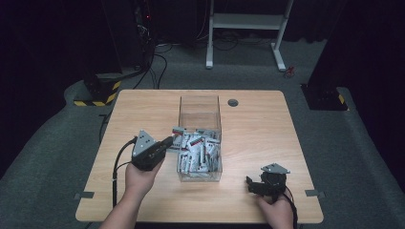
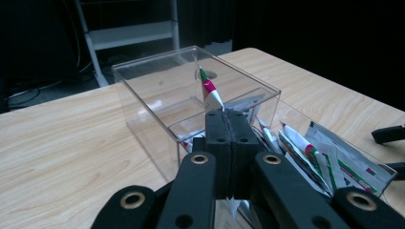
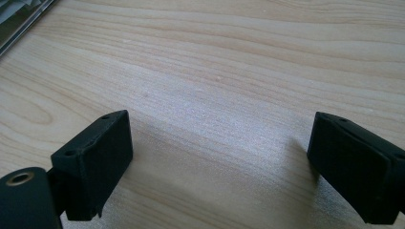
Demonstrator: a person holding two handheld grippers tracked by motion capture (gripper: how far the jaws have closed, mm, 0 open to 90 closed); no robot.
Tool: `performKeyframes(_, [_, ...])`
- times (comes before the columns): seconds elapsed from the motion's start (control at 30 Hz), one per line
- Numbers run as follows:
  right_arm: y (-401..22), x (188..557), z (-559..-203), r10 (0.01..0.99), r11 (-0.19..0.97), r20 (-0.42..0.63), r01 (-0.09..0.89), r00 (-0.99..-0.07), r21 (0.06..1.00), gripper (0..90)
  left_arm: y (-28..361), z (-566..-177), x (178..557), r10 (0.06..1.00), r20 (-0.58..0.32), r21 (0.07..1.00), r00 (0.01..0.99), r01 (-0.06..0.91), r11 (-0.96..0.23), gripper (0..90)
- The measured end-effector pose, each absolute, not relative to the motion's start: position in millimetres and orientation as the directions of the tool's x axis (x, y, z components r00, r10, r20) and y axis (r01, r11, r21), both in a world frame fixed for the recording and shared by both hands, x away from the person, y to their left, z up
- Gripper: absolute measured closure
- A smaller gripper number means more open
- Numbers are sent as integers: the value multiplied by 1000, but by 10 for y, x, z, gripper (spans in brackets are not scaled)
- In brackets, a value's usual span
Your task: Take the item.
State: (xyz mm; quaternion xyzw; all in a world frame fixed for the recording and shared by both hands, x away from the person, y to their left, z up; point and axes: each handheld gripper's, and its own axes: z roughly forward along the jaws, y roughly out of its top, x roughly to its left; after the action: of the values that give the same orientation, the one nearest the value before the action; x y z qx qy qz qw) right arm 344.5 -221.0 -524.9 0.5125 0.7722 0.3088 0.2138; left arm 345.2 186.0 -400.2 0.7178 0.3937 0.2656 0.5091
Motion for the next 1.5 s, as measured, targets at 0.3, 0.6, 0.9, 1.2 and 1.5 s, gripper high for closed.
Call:
performKeyframes(0.3, [-2211,3446,-5250,923,285,-14,659,-384,696,79,1962,-3947,3463,849,-20,945,528,288,-156,893])
performKeyframes(0.6, [-2210,3446,-5250,923,284,-14,659,-383,696,79,2054,-3918,3477,860,-14,945,510,287,-155,893])
performKeyframes(0.9, [-2211,3445,-5249,923,284,-14,659,-384,696,79,2168,-3932,3501,874,-5,943,486,293,-158,893])
performKeyframes(1.2, [-2210,3445,-5250,923,284,-14,659,-384,696,79,2313,-3989,3532,892,-5,942,453,303,-148,893])
performKeyframes(1.5, [-2210,3445,-5249,924,284,-13,660,-383,696,79,2448,-4066,3571,908,-20,938,419,322,-128,893])
